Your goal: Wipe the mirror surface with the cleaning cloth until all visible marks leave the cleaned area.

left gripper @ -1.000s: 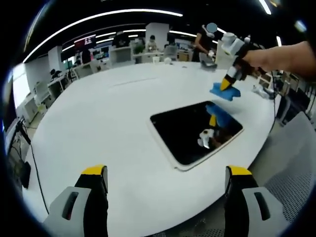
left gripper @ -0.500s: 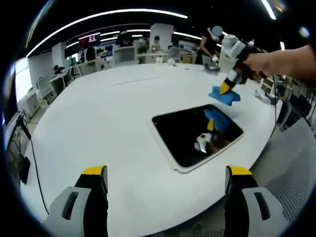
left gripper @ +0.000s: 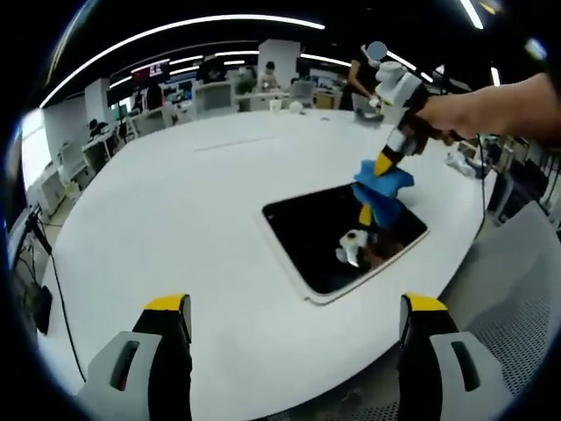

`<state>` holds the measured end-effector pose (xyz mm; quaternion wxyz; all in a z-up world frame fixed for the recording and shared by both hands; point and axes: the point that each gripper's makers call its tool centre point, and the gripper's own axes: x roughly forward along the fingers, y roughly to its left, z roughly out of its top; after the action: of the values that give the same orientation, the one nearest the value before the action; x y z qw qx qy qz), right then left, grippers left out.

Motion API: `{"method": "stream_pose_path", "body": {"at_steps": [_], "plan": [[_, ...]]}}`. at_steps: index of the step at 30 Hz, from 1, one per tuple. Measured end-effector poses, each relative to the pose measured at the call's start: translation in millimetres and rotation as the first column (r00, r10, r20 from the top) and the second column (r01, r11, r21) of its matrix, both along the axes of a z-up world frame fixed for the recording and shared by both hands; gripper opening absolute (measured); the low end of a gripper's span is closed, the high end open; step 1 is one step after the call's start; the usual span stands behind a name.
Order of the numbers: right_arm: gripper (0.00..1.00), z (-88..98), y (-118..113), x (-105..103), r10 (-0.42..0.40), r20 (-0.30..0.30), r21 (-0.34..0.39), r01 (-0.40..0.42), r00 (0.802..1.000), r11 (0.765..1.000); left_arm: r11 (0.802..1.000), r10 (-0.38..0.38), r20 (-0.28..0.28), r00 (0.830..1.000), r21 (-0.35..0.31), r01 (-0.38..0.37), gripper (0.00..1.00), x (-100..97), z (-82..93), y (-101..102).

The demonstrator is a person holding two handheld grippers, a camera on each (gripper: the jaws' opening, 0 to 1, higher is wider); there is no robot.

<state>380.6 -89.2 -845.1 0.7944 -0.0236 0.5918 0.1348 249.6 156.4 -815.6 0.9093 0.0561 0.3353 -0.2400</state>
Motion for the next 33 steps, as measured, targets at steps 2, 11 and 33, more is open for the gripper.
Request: {"method": "stream_pose_path", "body": {"at_steps": [2, 11, 33], "plan": [[0.03, -4.2, -1.9, 0.3, 0.000, 0.001, -0.014, 0.000, 1.000, 1.000, 1.000, 0.002, 0.006, 1.000, -0.004, -0.002, 0.99, 0.3, 1.6, 0.2], [0.03, -13.1, 5.9, -3.7, -0.007, -0.017, 0.002, 0.007, 1.000, 1.000, 1.000, -0.006, 0.027, 1.000, -0.015, 0.006, 0.99, 2.2, 4.0, -0.5], [0.03, -15.3, 49.4, -1.6, 0.026, -0.012, 0.022, -0.026, 1.000, 0.999, 0.999, -0.028, 0.018, 0.999, -0.017, 0.029, 0.99, 2.6, 0.9, -5.0]]}}
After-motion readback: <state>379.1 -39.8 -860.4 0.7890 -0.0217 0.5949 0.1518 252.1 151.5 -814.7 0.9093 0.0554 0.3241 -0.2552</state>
